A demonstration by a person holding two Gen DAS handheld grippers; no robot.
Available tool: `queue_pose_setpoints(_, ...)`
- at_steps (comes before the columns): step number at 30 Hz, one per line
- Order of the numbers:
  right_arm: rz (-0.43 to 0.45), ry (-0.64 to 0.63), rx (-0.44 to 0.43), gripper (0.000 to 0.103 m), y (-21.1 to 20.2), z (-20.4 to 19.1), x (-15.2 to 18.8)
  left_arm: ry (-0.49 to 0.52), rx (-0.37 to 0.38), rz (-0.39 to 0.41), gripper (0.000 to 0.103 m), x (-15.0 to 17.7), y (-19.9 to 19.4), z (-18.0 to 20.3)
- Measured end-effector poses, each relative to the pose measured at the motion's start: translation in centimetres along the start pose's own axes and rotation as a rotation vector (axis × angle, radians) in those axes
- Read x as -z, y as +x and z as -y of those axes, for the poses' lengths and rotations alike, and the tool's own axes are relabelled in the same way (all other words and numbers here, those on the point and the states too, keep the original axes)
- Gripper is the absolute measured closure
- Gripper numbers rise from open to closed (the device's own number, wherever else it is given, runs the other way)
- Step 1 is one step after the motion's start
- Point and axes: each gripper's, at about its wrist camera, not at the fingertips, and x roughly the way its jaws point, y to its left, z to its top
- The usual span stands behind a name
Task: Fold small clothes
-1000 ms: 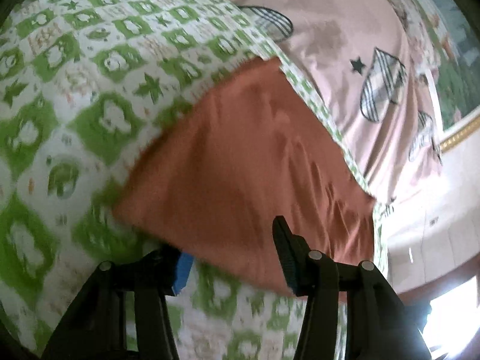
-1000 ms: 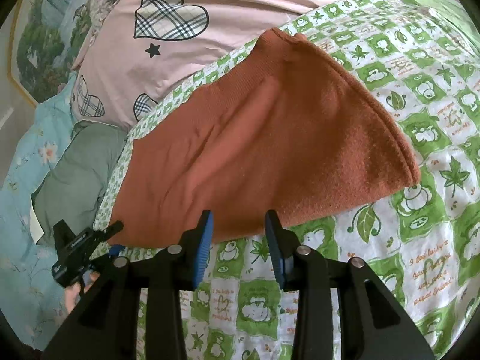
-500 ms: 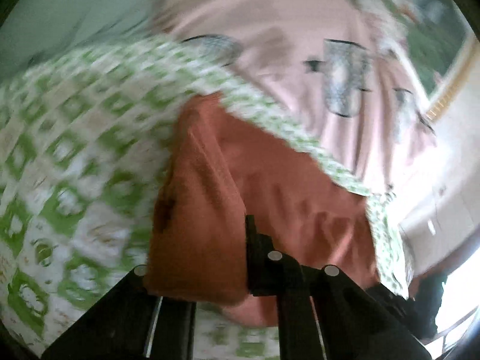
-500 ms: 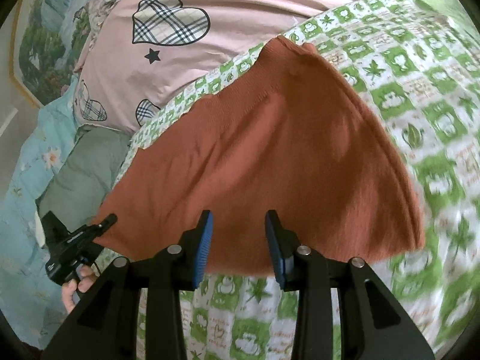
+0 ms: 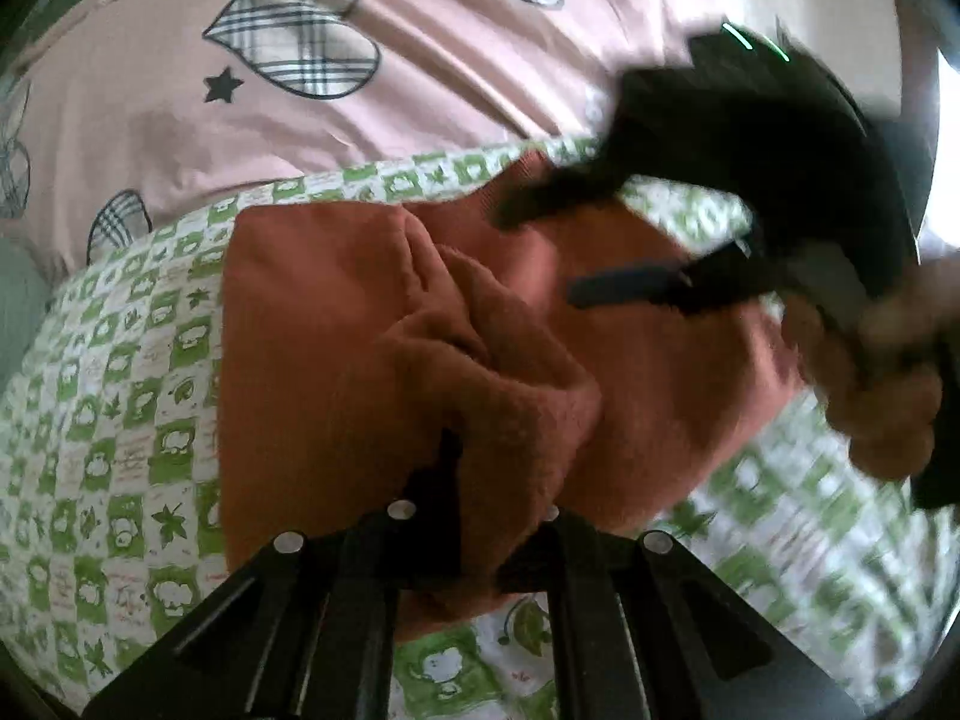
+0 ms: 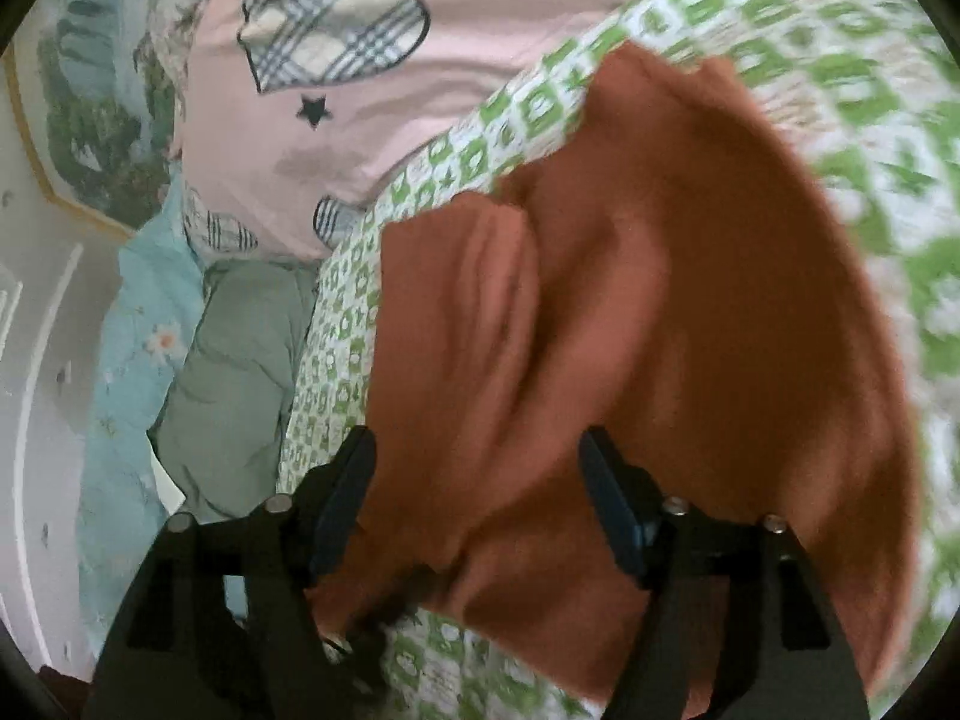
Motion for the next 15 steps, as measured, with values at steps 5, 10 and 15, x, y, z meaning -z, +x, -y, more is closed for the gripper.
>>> queue_pose_setpoints(5, -0.065, -0.052, 0.044, 0.032, 4.4, -1.7, -2.1, 0.03, -0.024, 0.009, 0.097, 0.3, -0.1, 0.3)
queue_pose_setpoints(10, -0.095, -0.138, 0.127, 0.089, 6.9, -3.2, -3.9, 0.075, -0.05, 0.02, 0.097, -0.2, -0.5, 0.8)
queue_pose_setpoints(15, 0.027, -0.248, 0.08, 0.089, 1.4, -4.9, -4.9, 0.021, 0.027, 0.062, 0.097, -2.8, -2.7, 0.7)
